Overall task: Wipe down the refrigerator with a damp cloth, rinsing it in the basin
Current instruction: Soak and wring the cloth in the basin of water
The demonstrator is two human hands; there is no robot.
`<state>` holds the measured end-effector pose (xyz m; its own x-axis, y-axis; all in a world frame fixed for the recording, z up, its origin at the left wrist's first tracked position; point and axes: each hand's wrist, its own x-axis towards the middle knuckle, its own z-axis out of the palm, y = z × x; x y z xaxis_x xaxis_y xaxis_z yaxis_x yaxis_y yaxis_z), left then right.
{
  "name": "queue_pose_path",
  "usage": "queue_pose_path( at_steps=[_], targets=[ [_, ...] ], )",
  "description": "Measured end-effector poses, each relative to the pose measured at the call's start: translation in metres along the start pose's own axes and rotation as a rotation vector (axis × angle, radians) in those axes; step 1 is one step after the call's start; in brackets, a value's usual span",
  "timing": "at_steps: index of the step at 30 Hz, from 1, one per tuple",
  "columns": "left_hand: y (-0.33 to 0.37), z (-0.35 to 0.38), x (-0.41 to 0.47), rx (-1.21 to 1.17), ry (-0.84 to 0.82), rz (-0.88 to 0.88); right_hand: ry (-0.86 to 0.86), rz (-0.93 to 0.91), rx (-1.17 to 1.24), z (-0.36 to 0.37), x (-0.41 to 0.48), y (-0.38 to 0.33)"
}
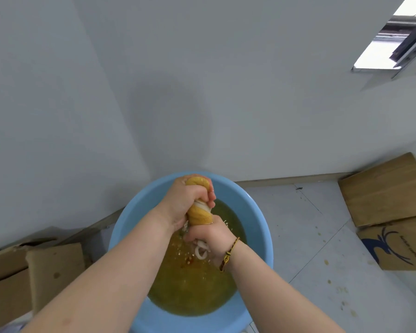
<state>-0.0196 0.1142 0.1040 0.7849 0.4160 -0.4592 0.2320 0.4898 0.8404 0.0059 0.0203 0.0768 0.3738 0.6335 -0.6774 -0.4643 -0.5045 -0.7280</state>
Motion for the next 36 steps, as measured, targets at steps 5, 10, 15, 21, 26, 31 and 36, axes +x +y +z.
queue_pose_path(
  at_steps=[5,10,15,21,26,31,36],
  targets=[
    [-0.008,-0.006,0.001,0.016,-0.143,-0.057,-0.202,0.061,0.294,0.003,-0.006,0.009],
    [-0.018,-0.013,0.002,-0.006,-0.171,-0.086,-0.265,0.127,0.296,0.002,-0.005,0.016],
    [-0.007,-0.008,0.008,-0.017,-0.128,-0.070,-0.040,0.107,0.290,0.004,-0.004,0.006],
    [0.005,-0.003,-0.003,-0.216,-0.034,0.006,0.251,-0.147,-0.155,-0.009,-0.011,-0.018],
    [0.016,0.009,-0.016,-0.018,-0.059,0.075,0.313,-0.311,-0.152,-0.010,-0.027,-0.023],
    [0.038,0.031,-0.026,0.016,-0.119,0.207,0.455,-0.483,-0.230,-0.018,-0.056,-0.037],
    [0.052,0.071,-0.046,0.126,-0.290,0.324,0.643,-0.745,-0.034,-0.045,-0.104,-0.059]
  ],
)
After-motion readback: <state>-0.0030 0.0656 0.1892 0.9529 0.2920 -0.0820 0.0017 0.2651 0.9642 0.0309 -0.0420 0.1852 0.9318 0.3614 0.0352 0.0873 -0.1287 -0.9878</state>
